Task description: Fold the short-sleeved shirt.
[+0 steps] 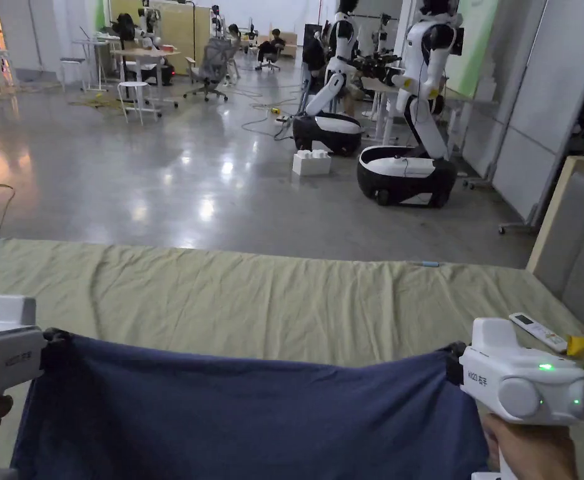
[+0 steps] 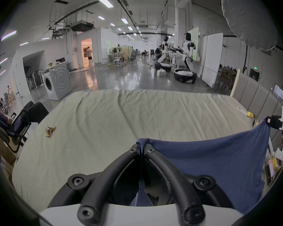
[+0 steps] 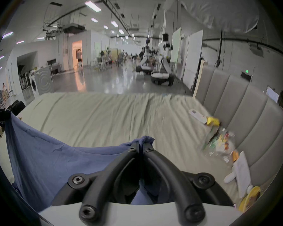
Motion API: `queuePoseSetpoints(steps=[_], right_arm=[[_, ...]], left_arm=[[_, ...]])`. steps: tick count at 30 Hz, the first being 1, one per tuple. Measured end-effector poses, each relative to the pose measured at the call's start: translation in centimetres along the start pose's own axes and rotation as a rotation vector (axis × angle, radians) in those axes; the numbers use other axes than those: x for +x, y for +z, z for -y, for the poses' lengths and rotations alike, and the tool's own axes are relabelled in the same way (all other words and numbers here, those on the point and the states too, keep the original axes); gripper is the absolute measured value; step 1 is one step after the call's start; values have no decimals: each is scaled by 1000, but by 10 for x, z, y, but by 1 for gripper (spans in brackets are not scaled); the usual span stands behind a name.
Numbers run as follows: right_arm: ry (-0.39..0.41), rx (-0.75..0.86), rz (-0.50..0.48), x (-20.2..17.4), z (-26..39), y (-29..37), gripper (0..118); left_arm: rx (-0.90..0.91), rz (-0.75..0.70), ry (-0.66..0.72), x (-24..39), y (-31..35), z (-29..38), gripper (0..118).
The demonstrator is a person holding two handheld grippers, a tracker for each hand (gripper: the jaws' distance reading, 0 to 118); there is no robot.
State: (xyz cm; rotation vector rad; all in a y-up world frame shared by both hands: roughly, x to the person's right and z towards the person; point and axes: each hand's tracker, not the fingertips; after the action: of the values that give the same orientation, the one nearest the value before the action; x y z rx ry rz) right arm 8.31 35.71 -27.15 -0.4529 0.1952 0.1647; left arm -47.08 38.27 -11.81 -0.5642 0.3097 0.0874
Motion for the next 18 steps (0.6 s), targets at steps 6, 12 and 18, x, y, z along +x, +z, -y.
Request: queuePoseSetpoints(steps=[6,12,18], right_arm=[[-18,168,18,5,-62,81,3],[8,274,37,16,-117,118,3],[29,369,58,4,-171,157,3]], left_arm=[[138,23,31,-8,67,-49,4],[250,16,58,-22,128,-100,4],[330,-7,36,-27,156,-154,4]])
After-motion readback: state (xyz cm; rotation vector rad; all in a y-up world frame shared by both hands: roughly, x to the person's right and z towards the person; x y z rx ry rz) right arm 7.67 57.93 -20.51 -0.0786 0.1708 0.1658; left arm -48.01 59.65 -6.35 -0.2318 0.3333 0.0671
